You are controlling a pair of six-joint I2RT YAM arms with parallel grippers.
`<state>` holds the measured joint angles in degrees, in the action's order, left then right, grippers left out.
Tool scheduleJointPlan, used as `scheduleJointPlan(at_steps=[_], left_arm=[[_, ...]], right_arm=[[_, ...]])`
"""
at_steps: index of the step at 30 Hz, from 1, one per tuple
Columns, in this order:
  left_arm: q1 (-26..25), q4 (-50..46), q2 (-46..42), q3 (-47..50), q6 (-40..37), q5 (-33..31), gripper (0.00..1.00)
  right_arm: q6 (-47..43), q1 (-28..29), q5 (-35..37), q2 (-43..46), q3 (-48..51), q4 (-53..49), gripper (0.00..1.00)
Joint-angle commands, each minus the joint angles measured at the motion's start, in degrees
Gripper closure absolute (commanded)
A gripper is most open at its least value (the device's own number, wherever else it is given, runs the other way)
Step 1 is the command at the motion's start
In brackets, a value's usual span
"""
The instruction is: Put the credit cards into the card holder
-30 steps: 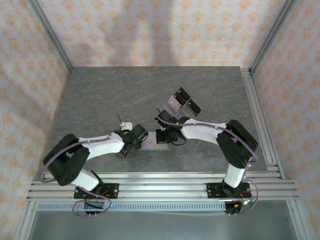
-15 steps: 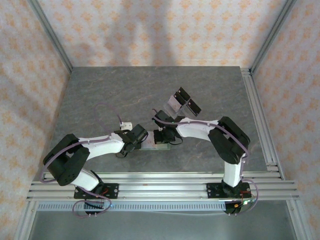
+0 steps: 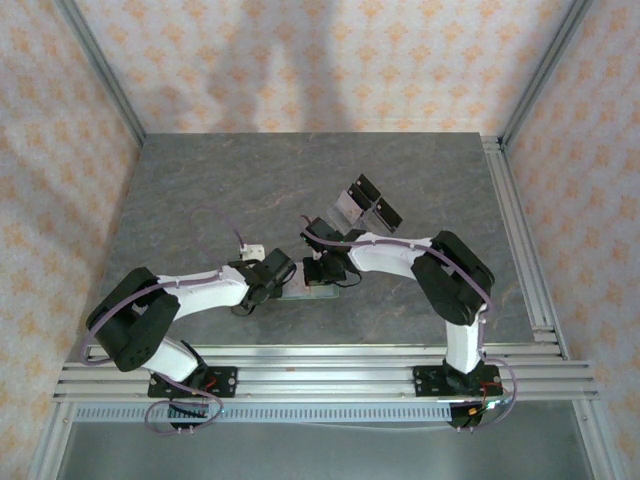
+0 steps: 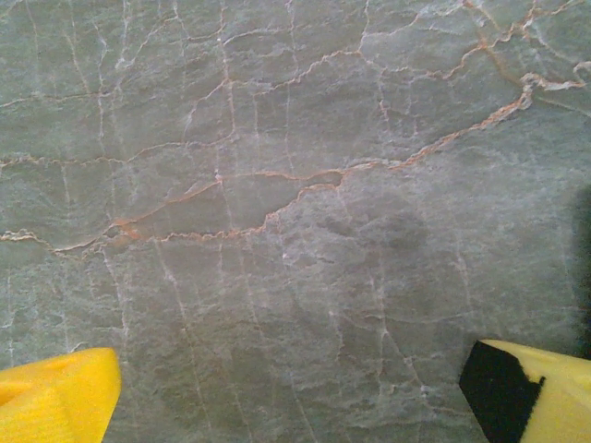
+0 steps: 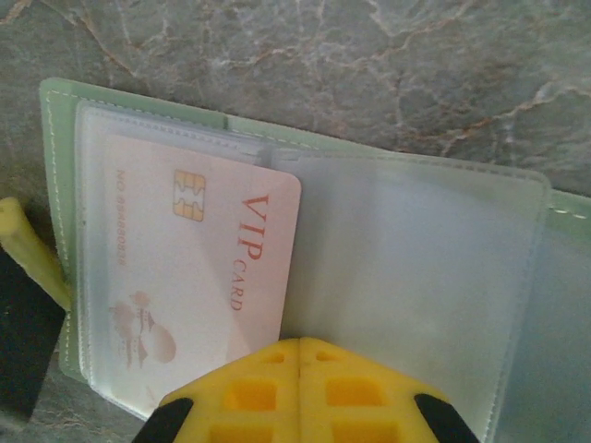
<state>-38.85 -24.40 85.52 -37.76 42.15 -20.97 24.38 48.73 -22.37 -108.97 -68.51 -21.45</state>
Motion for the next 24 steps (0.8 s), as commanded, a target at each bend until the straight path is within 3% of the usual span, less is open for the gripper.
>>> scheduleJointPlan(at_steps=[1, 6, 11, 17, 24], left_arm=[[0.44, 2.16, 2.30, 1.29, 0.56, 2.25, 0.00], [0.35, 1.62, 2.11, 1.07, 0.57, 2.06, 0.00], [0.34, 1.29, 2.05, 0.93, 0.77, 2.11, 0.00], [0.27, 0.87, 1.76, 0.93, 0.90, 1.96, 0.00], [0.27, 0.32, 1.20, 1.20, 1.29, 1.35, 0.00]], right_arm=[[0.36, 0.48, -2.38, -1.04, -1.86, 1.47, 1.00], [0.43, 0.92, -3.24, 0.41, -1.04, 2.03, 1.00], [-0.47, 0.60, 0.83, 3.77, 2.41, 0.87, 0.99], [-0.34, -2.09, 1.34, 5.96, 8.36, 2.33, 0.99], [-1.00, -3.05, 0.37, 6.88, 8.29, 2.02, 0.99]])
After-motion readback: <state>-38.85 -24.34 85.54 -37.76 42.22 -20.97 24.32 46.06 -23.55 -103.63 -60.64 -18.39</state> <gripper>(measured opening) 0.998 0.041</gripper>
